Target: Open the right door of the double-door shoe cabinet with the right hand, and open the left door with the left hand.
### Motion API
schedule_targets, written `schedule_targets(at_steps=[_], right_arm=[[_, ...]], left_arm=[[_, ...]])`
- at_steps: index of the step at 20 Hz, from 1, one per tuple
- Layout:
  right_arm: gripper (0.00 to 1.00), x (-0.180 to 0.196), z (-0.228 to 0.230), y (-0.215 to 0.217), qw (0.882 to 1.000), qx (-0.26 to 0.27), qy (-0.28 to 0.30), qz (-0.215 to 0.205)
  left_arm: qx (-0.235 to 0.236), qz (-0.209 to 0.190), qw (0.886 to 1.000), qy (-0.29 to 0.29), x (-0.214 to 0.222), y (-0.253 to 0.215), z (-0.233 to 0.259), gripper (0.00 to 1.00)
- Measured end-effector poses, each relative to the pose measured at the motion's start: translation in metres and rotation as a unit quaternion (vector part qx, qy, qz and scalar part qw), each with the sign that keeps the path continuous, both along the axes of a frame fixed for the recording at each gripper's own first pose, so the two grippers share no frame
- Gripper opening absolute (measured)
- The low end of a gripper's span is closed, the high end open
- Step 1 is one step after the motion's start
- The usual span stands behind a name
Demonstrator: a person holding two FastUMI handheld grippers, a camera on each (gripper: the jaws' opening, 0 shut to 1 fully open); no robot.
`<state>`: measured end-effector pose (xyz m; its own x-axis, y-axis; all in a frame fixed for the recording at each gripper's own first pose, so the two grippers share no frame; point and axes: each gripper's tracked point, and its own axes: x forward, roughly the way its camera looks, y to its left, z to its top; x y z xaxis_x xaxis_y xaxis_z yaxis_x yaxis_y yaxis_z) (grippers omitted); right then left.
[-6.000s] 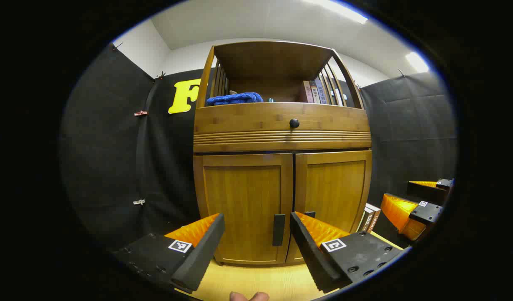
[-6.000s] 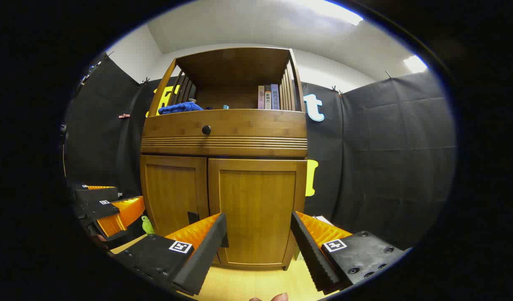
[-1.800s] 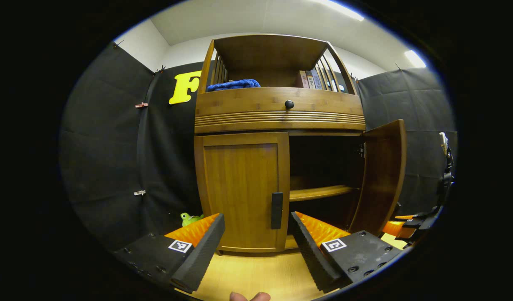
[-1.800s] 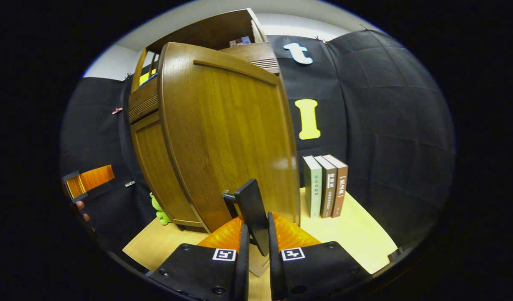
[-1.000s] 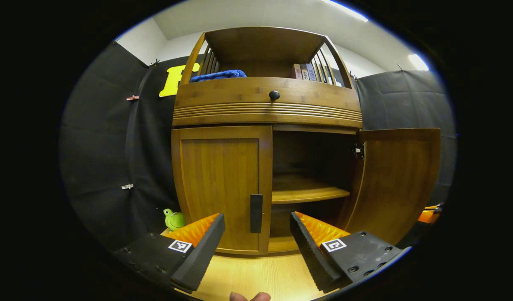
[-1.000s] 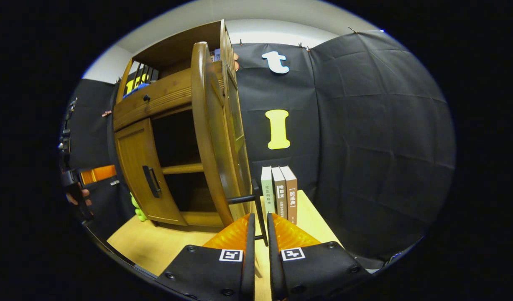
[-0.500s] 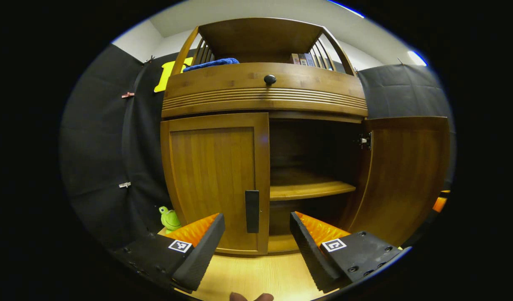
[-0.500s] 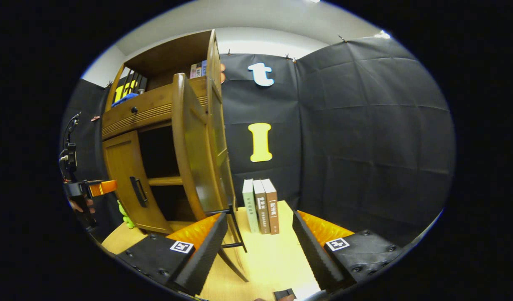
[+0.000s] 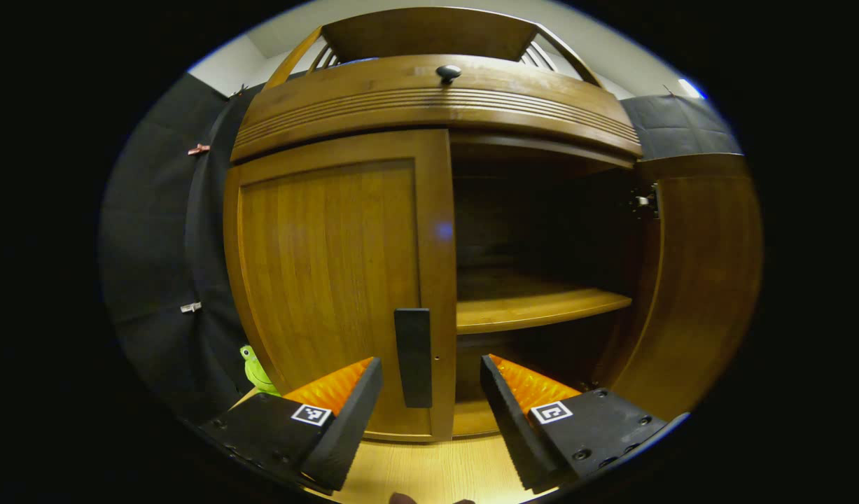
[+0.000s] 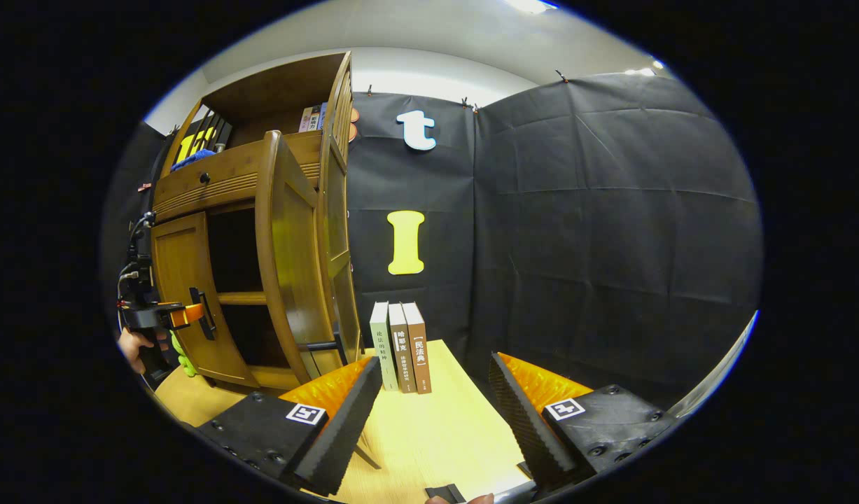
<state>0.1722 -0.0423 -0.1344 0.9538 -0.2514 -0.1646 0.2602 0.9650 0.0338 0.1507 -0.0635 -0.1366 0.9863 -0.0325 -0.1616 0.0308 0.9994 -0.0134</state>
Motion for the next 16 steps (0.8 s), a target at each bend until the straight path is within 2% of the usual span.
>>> schedule_targets(at_steps=[1, 6, 8, 10, 12, 14, 16], right_arm=[[0.98, 0.000, -0.001, -0.001, 1.000, -0.002, 0.003, 0.000], [1.00, -0.002, -0.002, -0.008, 1.000, -0.001, 0.011, -0.007], [0.98, -0.002, -0.003, -0.010, 1.000, 0.000, 0.012, -0.012], [0.98, -0.003, -0.002, -0.012, 1.000, -0.002, 0.014, -0.017], [1.00, -0.004, -0.002, -0.014, 1.000, 0.000, 0.013, -0.020], [0.98, -0.005, -0.003, -0.013, 1.000, 0.002, 0.016, -0.022], [0.98, -0.006, -0.002, -0.013, 1.000, 0.001, 0.017, -0.023]], left_arm=[[0.001, 0.005, 1.000, 0.002, 0.008, 0.004, -0.002, 0.84], [-0.007, 0.015, 1.000, 0.018, 0.040, 0.014, -0.020, 0.76], [-0.001, 0.012, 1.000, 0.015, 0.049, 0.017, -0.023, 0.74], [0.004, -0.002, 1.000, 0.014, 0.052, 0.013, -0.026, 0.68], [0.012, -0.014, 1.000, 0.009, 0.054, 0.008, -0.026, 0.55], [0.014, -0.009, 1.000, 0.013, 0.054, 0.006, -0.027, 0.41], [0.002, -0.006, 1.000, 0.028, 0.051, 0.004, -0.029, 0.35]])
